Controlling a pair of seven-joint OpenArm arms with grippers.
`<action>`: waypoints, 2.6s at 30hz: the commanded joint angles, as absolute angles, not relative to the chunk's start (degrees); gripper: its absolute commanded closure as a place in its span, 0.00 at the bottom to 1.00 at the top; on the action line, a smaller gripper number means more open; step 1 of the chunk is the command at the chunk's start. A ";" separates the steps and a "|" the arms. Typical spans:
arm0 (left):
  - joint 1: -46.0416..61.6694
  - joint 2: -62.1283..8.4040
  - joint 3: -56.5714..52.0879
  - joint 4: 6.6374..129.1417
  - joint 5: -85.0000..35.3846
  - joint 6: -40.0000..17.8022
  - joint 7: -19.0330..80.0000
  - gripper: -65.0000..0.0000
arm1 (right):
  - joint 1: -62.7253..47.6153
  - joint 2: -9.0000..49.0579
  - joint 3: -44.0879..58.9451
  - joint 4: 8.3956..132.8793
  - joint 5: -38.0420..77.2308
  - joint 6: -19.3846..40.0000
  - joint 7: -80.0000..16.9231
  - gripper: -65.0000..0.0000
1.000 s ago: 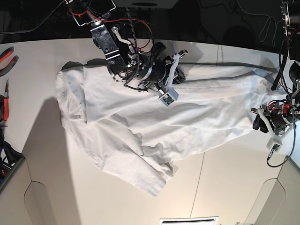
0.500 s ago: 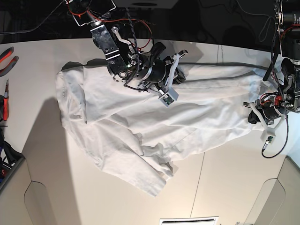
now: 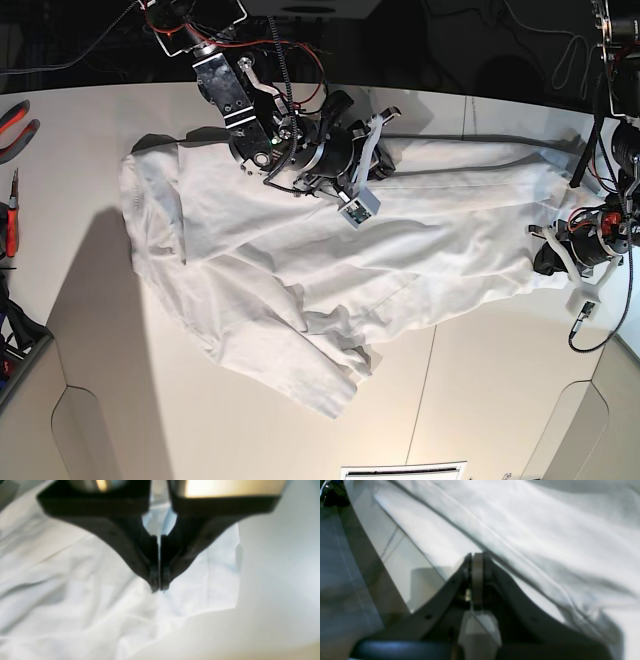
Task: Layout the t-shirt on the table in an organized manner, then fold the t-shirt properly
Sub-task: 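Pinch the shirt fabric with both grippers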
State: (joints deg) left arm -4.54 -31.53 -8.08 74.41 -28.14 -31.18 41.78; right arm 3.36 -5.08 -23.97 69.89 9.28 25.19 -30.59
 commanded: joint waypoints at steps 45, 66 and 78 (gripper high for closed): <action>0.19 -28.38 -8.97 82.37 -17.08 -20.36 34.89 1.00 | 4.08 -5.72 -24.01 70.61 9.82 25.26 -29.54 1.00; 5.10 -28.42 -8.97 95.13 -16.40 -20.36 39.03 1.00 | 4.08 -5.72 -23.99 70.61 9.82 25.23 -29.54 1.00; 5.08 -28.40 -8.97 94.80 -16.43 -20.36 37.30 0.76 | 4.08 -5.72 -23.99 70.61 9.82 25.23 -29.54 1.00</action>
